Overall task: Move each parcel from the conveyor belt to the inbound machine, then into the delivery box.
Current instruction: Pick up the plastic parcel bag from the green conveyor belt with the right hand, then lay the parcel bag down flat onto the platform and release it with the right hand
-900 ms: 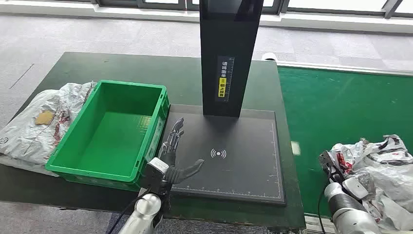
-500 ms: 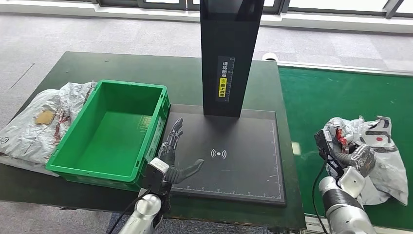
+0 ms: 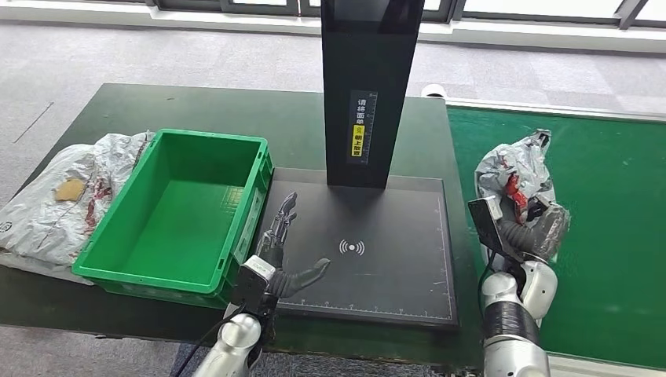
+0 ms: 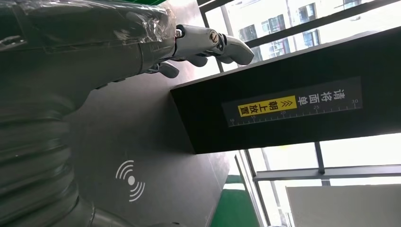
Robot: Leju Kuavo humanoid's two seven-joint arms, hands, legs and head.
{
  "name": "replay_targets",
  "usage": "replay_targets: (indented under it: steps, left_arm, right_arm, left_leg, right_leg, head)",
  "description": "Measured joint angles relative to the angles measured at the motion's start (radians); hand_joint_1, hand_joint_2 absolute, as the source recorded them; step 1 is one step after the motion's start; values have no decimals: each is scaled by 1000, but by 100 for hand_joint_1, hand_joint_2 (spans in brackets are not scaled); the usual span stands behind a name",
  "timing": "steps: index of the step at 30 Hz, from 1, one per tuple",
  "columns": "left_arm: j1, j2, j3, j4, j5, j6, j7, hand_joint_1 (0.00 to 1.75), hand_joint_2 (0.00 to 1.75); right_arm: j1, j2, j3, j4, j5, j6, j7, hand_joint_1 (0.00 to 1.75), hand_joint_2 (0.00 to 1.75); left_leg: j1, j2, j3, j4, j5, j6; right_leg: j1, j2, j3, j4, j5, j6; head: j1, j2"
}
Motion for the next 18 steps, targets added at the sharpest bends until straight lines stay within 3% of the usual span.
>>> replay_targets:
  steps: [4, 7, 9, 13, 18]
  left_arm:
    - [0, 0, 1, 3, -1, -3, 0, 0, 175]
    - [-2, 0, 1, 9, -2, -18, 0, 0, 175]
    - [-4, 0, 1, 17, -2, -26, 0, 0, 175]
    - [-7, 0, 1, 32, 17, -29, 0, 0, 175]
    - [-3, 0, 1, 0, 71, -26, 0, 0, 175]
  right_arm:
    - [11, 32, 0, -21, -98, 5, -89, 175, 175]
    - [60, 58, 40, -78, -228, 87, -150, 175, 175]
    - [128, 84, 141, -155, -310, 152, -165, 175, 175]
    - [240, 121, 416, -275, -350, 205, -109, 175, 175]
    - [263, 127, 589, -297, -397, 237, -92, 175, 175]
  left_leg:
    - [0, 0, 0, 0, 0, 0]
    - [0, -2, 0, 0, 0, 0]
    - [1, -1, 0, -1, -1, -1]
    - [1, 7, 2, -2, -3, -4]
    - [3, 7, 2, -2, -2, -5]
  right_leg:
    - [0, 0, 0, 0, 0, 0]
    - [1, -2, 1, 0, 0, 0]
    - [1, -1, 0, 0, -1, -1]
    - [2, 6, -2, 0, -1, -3]
    - [3, 5, -2, 1, -2, -5]
  head:
    - [0, 0]
    - [0, 0]
    - [0, 0]
    - [0, 0]
    - [0, 0]
